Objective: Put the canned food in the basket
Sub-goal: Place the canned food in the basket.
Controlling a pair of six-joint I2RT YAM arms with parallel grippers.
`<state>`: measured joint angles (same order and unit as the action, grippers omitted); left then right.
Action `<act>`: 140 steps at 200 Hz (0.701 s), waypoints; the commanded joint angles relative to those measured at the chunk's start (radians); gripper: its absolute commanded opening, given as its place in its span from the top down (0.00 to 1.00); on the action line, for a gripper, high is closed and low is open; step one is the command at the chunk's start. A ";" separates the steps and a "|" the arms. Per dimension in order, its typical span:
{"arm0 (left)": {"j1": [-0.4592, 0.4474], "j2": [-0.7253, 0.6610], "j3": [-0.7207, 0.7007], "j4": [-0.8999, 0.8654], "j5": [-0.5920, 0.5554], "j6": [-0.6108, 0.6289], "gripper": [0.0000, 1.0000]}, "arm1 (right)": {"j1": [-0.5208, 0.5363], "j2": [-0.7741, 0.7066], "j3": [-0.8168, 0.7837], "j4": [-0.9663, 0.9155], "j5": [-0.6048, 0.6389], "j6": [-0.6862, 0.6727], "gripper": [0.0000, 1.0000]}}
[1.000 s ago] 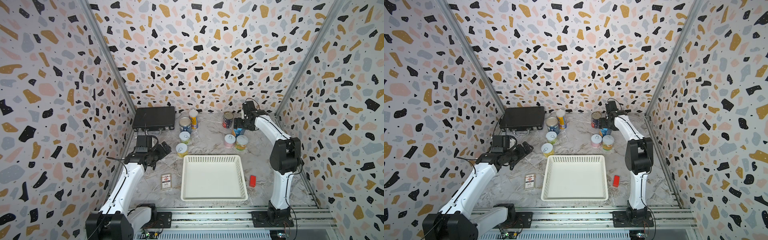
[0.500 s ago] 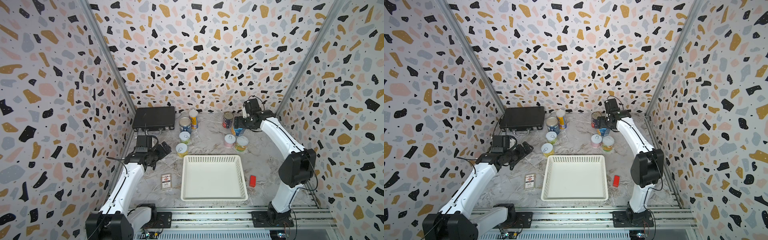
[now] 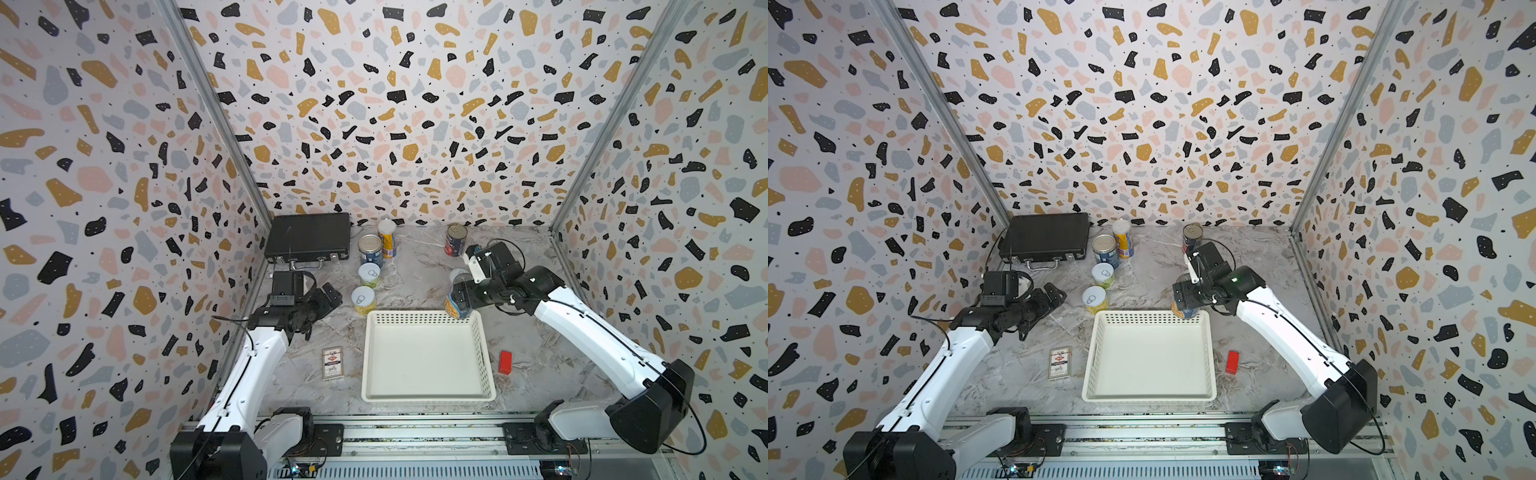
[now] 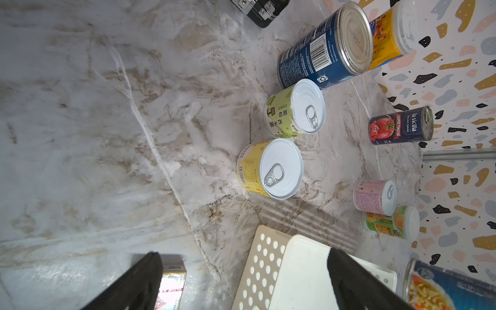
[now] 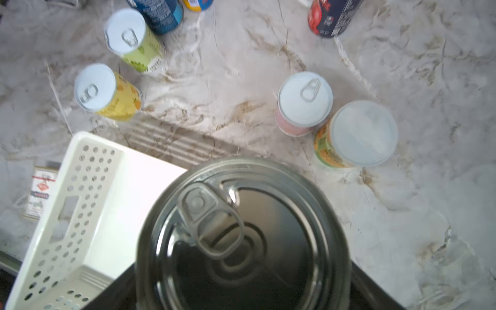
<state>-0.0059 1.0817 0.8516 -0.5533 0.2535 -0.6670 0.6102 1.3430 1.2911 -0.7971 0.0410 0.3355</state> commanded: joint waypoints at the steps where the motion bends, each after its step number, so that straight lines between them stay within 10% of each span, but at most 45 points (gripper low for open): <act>1: 0.004 -0.009 0.028 0.016 0.009 0.001 0.00 | 0.033 -0.114 -0.026 0.149 0.041 0.010 0.92; 140: 0.004 -0.003 0.026 0.020 0.020 0.000 0.00 | 0.057 -0.100 -0.165 0.223 0.076 0.020 0.98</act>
<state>-0.0059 1.0817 0.8516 -0.5529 0.2588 -0.6670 0.6628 1.2984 1.1255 -0.6628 0.1097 0.3359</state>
